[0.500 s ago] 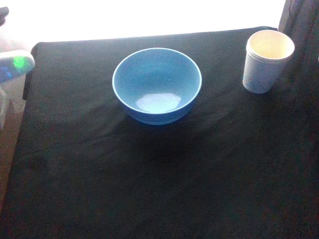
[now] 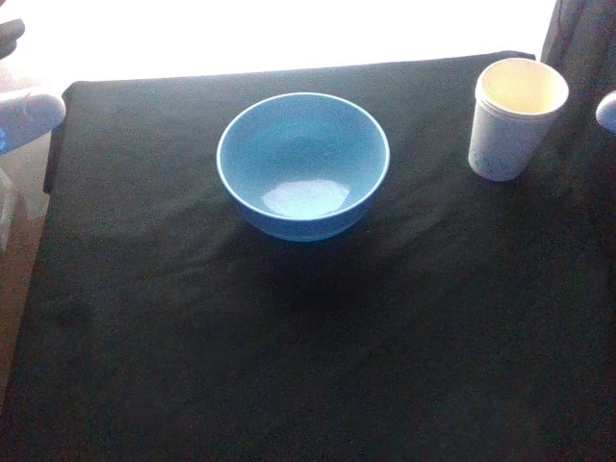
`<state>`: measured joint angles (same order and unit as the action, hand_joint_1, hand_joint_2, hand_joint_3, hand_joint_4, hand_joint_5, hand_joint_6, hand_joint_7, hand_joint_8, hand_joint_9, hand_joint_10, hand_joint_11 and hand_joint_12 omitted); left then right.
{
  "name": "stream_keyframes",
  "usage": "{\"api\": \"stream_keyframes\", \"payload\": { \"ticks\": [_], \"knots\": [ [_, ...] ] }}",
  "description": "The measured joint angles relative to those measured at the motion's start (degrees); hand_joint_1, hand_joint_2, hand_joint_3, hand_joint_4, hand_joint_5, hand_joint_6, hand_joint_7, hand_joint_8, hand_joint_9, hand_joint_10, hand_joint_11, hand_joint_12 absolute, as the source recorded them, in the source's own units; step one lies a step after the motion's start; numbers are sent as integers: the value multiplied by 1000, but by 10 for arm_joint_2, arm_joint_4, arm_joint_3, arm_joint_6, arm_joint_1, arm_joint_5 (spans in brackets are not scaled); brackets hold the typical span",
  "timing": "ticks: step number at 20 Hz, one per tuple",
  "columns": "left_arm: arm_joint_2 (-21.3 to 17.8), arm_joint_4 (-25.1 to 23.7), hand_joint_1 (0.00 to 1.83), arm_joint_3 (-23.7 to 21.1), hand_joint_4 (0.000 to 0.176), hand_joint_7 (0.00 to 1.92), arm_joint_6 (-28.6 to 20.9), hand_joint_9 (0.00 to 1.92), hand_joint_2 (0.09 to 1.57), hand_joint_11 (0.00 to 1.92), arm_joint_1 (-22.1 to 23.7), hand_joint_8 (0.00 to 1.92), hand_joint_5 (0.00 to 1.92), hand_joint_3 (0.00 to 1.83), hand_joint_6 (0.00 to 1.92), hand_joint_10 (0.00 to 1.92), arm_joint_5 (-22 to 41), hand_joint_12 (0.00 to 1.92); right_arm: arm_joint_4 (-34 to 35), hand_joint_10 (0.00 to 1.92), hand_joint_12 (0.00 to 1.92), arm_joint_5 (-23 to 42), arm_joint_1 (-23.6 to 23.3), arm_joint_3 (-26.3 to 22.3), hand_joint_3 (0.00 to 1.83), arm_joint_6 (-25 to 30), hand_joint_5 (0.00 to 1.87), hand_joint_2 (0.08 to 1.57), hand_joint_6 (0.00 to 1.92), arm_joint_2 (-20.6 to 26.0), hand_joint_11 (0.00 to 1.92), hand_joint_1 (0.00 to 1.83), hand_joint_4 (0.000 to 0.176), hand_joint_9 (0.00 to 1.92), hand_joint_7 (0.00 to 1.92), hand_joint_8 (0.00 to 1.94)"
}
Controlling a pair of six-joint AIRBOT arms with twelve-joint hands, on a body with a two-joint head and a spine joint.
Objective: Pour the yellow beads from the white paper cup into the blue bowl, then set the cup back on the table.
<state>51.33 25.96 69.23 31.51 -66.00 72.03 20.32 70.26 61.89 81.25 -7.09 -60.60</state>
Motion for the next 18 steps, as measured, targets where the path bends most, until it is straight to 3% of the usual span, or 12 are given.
{"api": "stream_keyframes", "payload": {
  "ticks": [2, 5, 7, 9, 11, 13, 14, 16, 18],
  "knots": [
    [0, 0, 414, 0, 27, 394, 0, 398, 850, 0, 0, 0, 120, 0, 0, 1, 0, 984, 7, 0, 274, -13, 0, 9, 0, 3, 111, 570, 0, -10, 0, 667, 21, 17, 103, 0],
    [0, 0, 404, 0, 24, 398, 0, 412, 862, 5, 0, 0, 112, 4, 0, 5, -1, 1005, 21, 1, 263, -38, 0, 25, 5, 3, 91, 588, 4, -24, 0, 685, 6, 2, 67, 0],
    [0, 0, 411, 0, 31, 387, -1, 408, 862, 8, 0, 0, 107, 3, 0, 2, 0, 998, 27, 0, 163, -59, 0, 37, 5, 3, 63, 604, 2, -35, 0, 708, 16, 0, 28, 3],
    [0, 0, 410, 0, 35, 382, -1, 396, 872, 1, 0, 0, 106, 6, 0, 0, -1, 989, 27, 0, 229, -84, 0, 46, 0, 3, 61, 592, 1, -44, 0, 644, 19, 0, 30, 1],
    [0, 0, 411, 0, 36, 391, -1, 399, 882, 14, 0, 4, 112, 8, 2, 2, -1, 993, 28, 3, 301, -97, 0, 54, 0, 3, 76, 525, 1, -52, 0, 602, 0, 19, 39, 0],
    [3, 2, 425, 3, 31, 412, -2, 407, 885, 15, 0, 10, 116, 6, 3, 5, 0, 1001, 30, 4, 305, -111, 0, 62, 0, 4, 107, 510, 4, -58, 0, 564, 0, 39, 60, 3],
    [4, 2, 426, 3, 35, 419, -2, 408, 884, 13, 0, 12, 117, 5, 3, 5, -1, 1002, 33, 5, 302, -114, 0, 64, 0, 5, 125, 511, 9, -61, 0, 568, 6, 44, 65, 3],
    [4, -1, 422, 3, 15, 427, -3, 416, 918, 0, 0, 5, 105, 4, 1, 5, -4, 1030, 32, 0, 336, -125, 0, 69, 0, 5, 152, 509, 8, -70, 0, 607, 25, 22, 57, 0],
    [4, 0, 403, 3, 14, 437, -3, 426, 948, 0, 0, 4, 108, 9, 1, 6, -4, 1013, 30, 0, 83, -136, -2, 77, 0, 5, 143, 509, 2, -82, 0, 616, 15, 0, 9, 0]
  ]
}}
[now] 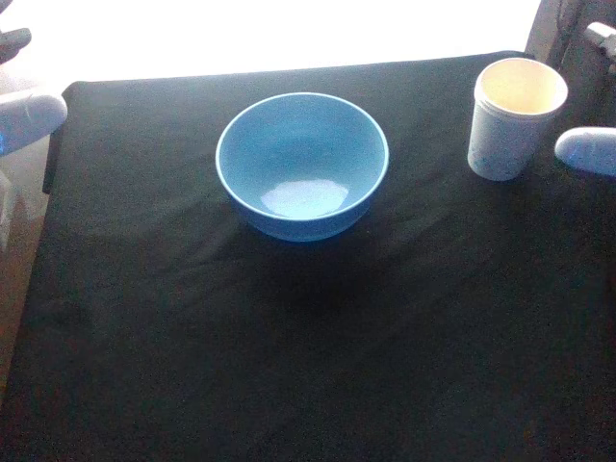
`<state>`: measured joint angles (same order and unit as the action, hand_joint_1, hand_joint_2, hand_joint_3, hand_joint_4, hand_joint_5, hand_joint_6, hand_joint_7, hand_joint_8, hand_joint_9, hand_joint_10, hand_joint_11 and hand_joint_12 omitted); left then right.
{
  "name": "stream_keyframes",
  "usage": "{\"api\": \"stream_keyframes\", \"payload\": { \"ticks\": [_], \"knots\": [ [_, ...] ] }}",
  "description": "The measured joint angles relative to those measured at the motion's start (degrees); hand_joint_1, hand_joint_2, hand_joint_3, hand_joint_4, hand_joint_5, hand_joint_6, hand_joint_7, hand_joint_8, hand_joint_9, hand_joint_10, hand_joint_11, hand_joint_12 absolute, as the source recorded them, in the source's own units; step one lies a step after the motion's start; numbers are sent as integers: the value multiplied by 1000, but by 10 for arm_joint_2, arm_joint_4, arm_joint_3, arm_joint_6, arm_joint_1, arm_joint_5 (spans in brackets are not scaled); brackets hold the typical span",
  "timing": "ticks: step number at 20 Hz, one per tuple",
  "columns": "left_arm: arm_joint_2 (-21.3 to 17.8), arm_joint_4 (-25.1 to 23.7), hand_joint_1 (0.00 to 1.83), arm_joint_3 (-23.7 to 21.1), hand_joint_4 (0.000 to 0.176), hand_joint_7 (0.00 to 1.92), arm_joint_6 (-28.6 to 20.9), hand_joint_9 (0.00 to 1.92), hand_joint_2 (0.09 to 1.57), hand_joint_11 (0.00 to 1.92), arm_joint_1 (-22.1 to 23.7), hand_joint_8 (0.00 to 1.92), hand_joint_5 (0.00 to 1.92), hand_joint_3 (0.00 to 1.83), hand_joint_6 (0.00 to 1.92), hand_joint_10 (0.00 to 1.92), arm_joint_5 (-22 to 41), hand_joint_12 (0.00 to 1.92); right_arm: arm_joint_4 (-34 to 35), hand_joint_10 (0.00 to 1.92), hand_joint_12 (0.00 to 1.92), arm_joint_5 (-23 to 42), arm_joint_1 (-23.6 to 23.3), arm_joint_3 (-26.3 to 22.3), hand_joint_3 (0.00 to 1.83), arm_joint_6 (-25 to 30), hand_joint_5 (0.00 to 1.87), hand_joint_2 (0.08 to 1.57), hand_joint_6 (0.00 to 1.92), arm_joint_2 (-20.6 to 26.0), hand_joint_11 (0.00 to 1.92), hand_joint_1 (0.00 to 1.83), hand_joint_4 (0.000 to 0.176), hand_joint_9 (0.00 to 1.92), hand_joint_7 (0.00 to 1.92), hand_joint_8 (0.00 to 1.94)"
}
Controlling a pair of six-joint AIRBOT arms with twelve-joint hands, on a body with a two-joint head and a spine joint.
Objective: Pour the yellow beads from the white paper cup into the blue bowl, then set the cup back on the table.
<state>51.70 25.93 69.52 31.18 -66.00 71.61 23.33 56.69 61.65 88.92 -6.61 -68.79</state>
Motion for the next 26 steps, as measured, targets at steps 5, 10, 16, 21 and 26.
{"api": "stream_keyframes", "payload": {
  "ticks": [5, 10, 16, 21, 26],
  "knots": [
    [0, -2, 417, 0, 15, 453, -7, 445, 972, 0, 1, 1, 106, 1, 0, 5, 0, 1031, -6, 0, 58, -28, -22, 21, 11, 0, 115, 545, 2, -17, 104, 634, 0, 0, 0, 0],
    [0, -5, 361, 0, 41, 439, -9, 456, 1005, 2, 1, 0, 110, 2, 1, 3, 0, 1084, -26, 0, 14, -67, -47, 47, 0, 0, 202, 504, 12, -36, 28, 545, 4, 0, 32, 8],
    [0, -6, 362, 0, 53, 442, -10, 479, 998, 25, 1, 3, 111, 0, 0, 11, 0, 1093, -30, 0, 0, -107, -52, 65, 0, 0, 193, 499, 1, -52, 0, 477, 0, 0, 7, 0],
    [2, -6, 394, 2, 53, 431, -10, 455, 1004, 0, 1, 1, 105, 1, 1, 1, 0, 1086, -33, 0, 0, -124, -68, 78, 4, 0, 191, 515, 0, -65, 0, 486, 0, 0, 0, 0],
    [3, -6, 365, 3, 59, 446, -10, 443, 1000, 4, 1, 3, 103, 0, 0, 3, -5, 1078, -45, 0, 0, -133, -75, 84, 20, 0, 148, 567, 1, -73, 0, 543, 0, 0, 25, 7]
  ]
}}
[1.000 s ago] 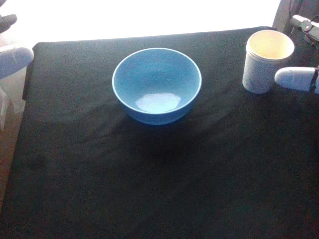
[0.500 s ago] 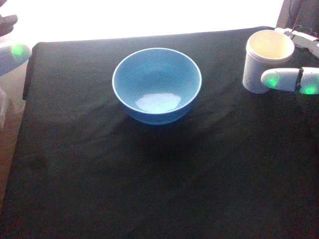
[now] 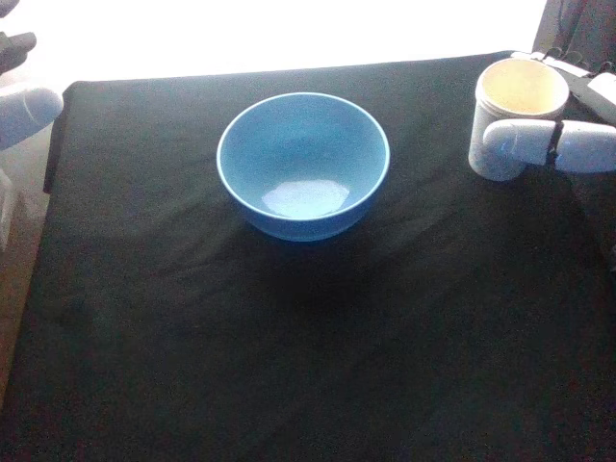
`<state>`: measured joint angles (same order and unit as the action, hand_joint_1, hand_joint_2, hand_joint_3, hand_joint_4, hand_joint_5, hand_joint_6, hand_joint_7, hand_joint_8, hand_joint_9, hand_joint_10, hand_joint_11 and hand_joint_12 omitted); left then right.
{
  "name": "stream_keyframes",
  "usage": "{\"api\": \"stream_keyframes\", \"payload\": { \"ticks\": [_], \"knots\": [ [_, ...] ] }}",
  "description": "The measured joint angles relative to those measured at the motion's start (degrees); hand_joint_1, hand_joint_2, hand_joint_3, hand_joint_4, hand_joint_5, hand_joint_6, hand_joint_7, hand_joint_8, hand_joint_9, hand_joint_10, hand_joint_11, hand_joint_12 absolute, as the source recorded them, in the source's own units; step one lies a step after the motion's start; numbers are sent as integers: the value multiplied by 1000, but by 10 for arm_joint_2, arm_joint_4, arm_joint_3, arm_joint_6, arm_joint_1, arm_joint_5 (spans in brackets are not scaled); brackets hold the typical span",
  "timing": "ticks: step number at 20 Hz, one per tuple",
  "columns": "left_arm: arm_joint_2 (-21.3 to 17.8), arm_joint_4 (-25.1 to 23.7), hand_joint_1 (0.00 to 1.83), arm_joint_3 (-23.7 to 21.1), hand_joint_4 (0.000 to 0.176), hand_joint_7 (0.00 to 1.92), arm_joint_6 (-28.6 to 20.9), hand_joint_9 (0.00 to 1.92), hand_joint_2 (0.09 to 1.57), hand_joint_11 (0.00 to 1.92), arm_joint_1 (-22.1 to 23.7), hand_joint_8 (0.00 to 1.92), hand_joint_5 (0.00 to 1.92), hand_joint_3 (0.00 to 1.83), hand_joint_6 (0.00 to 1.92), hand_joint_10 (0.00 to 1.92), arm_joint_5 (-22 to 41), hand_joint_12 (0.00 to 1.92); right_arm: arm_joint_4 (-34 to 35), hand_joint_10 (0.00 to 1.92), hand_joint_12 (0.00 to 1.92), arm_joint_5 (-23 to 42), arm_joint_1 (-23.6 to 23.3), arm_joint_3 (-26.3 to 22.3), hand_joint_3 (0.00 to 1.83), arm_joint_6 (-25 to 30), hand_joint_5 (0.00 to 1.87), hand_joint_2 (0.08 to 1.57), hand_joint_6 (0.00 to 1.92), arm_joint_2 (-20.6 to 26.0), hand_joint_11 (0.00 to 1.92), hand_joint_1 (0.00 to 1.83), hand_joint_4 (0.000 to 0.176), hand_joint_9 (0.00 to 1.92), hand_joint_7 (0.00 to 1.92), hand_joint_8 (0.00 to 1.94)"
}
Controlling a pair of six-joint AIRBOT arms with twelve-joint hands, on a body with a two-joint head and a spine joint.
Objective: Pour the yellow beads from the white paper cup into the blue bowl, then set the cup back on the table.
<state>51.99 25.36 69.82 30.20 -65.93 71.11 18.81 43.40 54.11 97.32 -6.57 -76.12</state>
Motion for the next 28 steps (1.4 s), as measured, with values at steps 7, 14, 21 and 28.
{"api": "stream_keyframes", "payload": {
  "ticks": [7, 14, 21, 28],
  "knots": [
    [0, -1, 370, 0, 53, 441, 0, 457, 1020, 26, 0, 0, 94, 4, 0, 4, -1, 1085, -11, 0, 0, -10, -11, 8, 8, 0, 223, 578, 8, -9, 0, 496, 0, 0, 94, 9],
    [1, -1, 317, 0, 51, 452, -2, 491, 1029, 56, 0, 3, 92, 3, 2, 12, -2, 1088, -16, 0, 0, -12, -17, 9, 3, 0, 640, 611, 11, -14, 0, 595, 91, 0, 146, 0],
    [1, 0, 336, 0, 44, 451, -2, 490, 1005, 56, 0, 1, 103, 0, 1, 4, -1, 1121, -14, 2, 0, -4, -18, 13, 0, 7, 1311, 987, 384, -15, 0, 1105, 175, 69, 452, 0],
    [4, 1, 341, 2, 66, 460, -2, 477, 969, 39, 0, 6, 107, 0, 3, 7, -2, 1118, -70, 4, 10, -5, -29, 24, 0, 37, 1243, 1006, 523, -15, 16, 1096, 176, 196, 477, 1]
  ]
}}
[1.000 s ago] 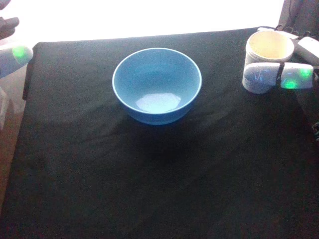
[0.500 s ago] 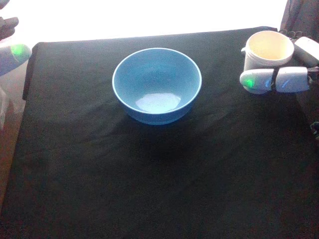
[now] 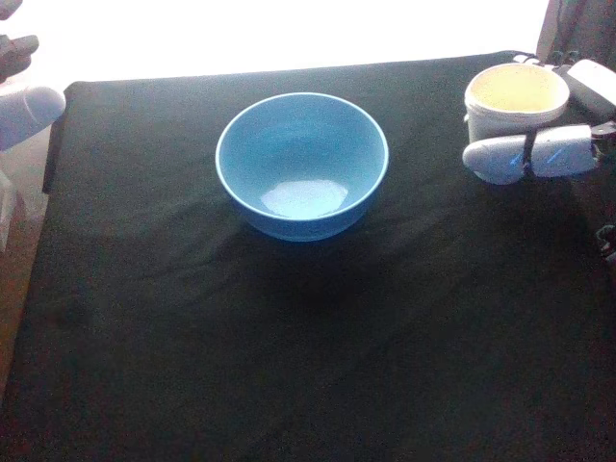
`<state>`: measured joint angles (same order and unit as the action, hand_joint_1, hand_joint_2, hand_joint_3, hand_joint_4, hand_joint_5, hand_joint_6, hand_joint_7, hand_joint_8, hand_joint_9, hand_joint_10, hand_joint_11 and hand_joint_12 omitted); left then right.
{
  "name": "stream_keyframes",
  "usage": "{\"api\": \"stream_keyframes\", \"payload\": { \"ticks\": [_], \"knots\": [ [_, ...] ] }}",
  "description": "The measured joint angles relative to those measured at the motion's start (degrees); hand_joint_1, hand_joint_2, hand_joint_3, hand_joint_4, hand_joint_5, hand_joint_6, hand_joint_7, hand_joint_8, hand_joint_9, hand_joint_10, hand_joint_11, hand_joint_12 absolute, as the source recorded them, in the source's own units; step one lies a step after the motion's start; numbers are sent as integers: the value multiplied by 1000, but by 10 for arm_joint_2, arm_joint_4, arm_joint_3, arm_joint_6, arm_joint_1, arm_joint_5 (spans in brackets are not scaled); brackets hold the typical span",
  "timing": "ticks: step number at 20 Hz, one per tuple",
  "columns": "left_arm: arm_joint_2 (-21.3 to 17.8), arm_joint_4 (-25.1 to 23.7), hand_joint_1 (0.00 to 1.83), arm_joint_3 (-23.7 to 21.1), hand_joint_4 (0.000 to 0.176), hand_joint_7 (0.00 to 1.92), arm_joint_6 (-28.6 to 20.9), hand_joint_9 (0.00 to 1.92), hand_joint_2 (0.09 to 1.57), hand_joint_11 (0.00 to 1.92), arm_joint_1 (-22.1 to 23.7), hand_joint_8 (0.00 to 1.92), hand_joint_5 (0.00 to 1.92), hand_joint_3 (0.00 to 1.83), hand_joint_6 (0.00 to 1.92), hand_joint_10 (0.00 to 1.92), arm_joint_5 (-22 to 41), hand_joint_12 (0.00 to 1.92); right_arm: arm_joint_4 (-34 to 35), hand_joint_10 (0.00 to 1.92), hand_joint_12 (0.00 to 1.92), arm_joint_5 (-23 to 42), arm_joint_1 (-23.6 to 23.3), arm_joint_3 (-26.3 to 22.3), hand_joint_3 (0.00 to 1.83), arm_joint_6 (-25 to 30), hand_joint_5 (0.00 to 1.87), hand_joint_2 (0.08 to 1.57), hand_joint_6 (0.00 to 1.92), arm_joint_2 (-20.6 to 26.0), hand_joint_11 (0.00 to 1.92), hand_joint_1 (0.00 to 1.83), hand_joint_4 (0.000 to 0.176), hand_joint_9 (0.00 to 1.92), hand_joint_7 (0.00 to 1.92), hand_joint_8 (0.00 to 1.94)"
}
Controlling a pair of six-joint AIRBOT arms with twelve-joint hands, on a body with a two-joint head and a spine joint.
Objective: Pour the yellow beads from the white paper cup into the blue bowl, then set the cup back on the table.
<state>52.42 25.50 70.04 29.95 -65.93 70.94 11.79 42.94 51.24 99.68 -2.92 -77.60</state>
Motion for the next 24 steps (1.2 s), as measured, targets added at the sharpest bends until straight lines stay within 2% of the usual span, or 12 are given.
{"api": "stream_keyframes", "payload": {
  "ticks": [5, 7, 10, 11, 12, 14, 16, 17, 18, 19, 21, 24],
  "knots": [
    [0, 1, 334, 0, 75, 436, 0, 470, 977, 20, -1, 1, 104, 0, 1, 2, 0, 1114, -41, 7, 557, 13, 0, -19, 0, 8, 1254, 1003, 505, 17, 1, 1098, 167, 388, 679, 8],
    [0, 1, 356, 0, 81, 446, 0, 477, 994, 30, -1, 4, 117, 6, 4, 4, 0, 1118, -65, 16, 851, 5, -20, -20, 1, 7, 1222, 1018, 558, 25, 63, 1177, 0, 579, 812, 6],
    [2, -3, 390, 0, 62, 461, -6, 478, 978, 26, -1, 7, 116, 0, 3, 4, 8, 1126, -113, 27, 952, 20, -64, -26, 1, 7, 1136, 1048, 705, 34, 353, 1181, 0, 888, 1014, 9],
    [2, -2, 376, 0, 56, 462, -6, 478, 967, 20, -1, 3, 102, 0, 1, 2, 9, 1159, -119, 22, 946, 25, -70, -27, 0, 7, 1206, 1047, 673, 34, 437, 1246, 0, 981, 1064, 572],
    [2, -2, 370, 0, 55, 459, -6, 477, 965, 12, -1, 0, 94, 0, 0, 1, 9, 1163, -130, 18, 966, 31, -72, -31, 4, 8, 1187, 1054, 705, 33, 478, 1249, 0, 1025, 1049, 756],
    [2, 2, 375, 0, 47, 466, -6, 482, 966, 15, -1, 3, 94, 0, 1, 3, 10, 1163, -144, 38, 1035, 22, -75, -32, 1, 8, 1174, 1046, 606, 31, 624, 1249, 22, 1175, 1124, 794],
    [2, 1, 383, 0, 40, 476, -6, 484, 968, 19, -1, 7, 96, 0, 1, 3, 13, 1162, -151, 39, 951, 12, -86, -31, 0, 7, 1170, 1024, 573, 31, 782, 1264, 0, 1294, 1255, 606],
    [2, -1, 388, 0, 45, 478, -6, 479, 968, 20, -1, 7, 98, 0, 2, 1, 13, 1164, -150, 8, 1206, 14, -96, -31, 3, 8, 1224, 1035, 587, 32, 453, 1256, 0, 1093, 1129, 715],
    [2, -3, 389, 0, 41, 489, -7, 485, 973, 13, -1, 3, 102, 0, 1, 2, 13, 1196, -151, 35, 1248, 18, -100, -31, 1, 8, 1159, 1046, 671, 33, 565, 1247, 28, 1143, 1133, 744],
    [2, -3, 394, 0, 38, 490, -7, 483, 972, 6, -1, 2, 102, 0, 1, 1, 13, 1202, -153, 69, 1000, 22, -104, -31, 1, 8, 1055, 1056, 798, 34, 866, 1255, 0, 1281, 1189, 706],
    [2, 1, 400, 0, 37, 497, -7, 492, 972, 0, -1, 4, 108, 0, 2, 4, 13, 1209, -163, 19, 519, 20, -108, -31, 1, 8, 953, 1076, 1000, 34, 1144, 1254, 0, 1346, 1203, 648],
    [2, -1, 405, 0, 16, 500, -7, 502, 974, 7, -1, 3, 98, 1, 0, 7, 13, 1219, -195, 7, 481, 5, -132, -31, 0, 8, 960, 1073, 962, 33, 1179, 1256, 0, 1364, 1216, 651]
  ]
}}
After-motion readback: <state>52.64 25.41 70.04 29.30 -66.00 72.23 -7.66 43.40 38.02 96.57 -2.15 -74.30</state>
